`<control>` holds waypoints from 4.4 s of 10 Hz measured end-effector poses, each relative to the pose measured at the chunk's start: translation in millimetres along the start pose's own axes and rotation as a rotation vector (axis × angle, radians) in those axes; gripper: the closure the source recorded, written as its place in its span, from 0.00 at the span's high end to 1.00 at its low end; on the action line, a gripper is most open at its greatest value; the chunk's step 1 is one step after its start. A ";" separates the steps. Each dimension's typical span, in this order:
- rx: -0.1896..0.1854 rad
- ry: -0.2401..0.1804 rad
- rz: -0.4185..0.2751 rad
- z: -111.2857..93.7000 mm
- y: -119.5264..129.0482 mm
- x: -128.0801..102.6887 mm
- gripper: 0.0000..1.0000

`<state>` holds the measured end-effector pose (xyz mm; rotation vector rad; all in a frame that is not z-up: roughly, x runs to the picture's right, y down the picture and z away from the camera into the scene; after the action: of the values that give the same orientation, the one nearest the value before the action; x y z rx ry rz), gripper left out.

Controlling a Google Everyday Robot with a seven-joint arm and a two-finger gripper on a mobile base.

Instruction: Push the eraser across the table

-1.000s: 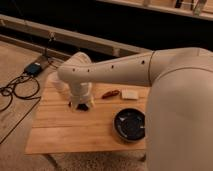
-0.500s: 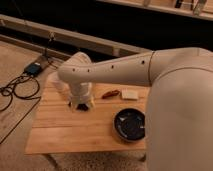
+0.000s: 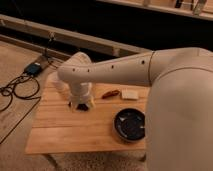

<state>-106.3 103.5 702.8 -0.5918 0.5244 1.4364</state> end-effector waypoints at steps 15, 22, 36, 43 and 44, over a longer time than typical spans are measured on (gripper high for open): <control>0.000 0.000 0.000 0.0 0.0 0.0 0.65; -0.014 0.005 -0.075 40.4 -2.7 -50.4 0.65; 0.096 0.130 -0.028 140.1 -77.3 -133.3 0.65; 0.178 0.152 -0.041 158.6 -75.7 -135.2 0.65; 0.191 0.154 -0.050 161.8 -73.1 -135.8 0.65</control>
<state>-46.1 105.3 917.9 -0.5609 0.7546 1.2824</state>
